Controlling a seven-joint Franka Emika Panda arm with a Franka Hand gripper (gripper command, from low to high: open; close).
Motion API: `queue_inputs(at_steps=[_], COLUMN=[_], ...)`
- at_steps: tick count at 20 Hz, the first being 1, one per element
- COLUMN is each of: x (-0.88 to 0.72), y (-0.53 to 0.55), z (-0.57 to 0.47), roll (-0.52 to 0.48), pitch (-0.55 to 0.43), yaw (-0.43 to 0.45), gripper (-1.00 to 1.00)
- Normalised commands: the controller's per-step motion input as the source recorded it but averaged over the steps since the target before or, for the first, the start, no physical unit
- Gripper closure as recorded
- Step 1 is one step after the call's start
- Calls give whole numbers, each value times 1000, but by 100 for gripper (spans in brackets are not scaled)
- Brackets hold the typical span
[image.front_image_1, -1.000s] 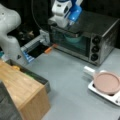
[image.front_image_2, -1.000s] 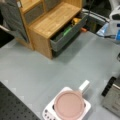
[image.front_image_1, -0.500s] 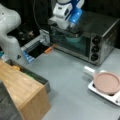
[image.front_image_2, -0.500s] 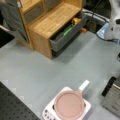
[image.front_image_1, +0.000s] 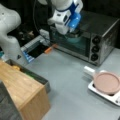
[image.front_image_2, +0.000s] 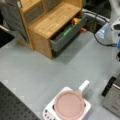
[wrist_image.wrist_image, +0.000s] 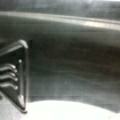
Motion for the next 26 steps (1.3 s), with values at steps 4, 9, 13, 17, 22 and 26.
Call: queue_inputs(at_steps=[4, 9, 13, 17, 22, 26], x=[-430, -420, -348, -315, -268, -122], y=[-195, -411, -444, -421, -416, -381], z=[-374, -475, -516, -545, -624, -539], roll=[264, 356, 345, 253, 199, 86], pitch=[-265, -256, -206, -172, -168, -203], yaw=[-33, -20, -68, -69, -63, -60], gripper=[-100, -100, -100, -100, -100, -100])
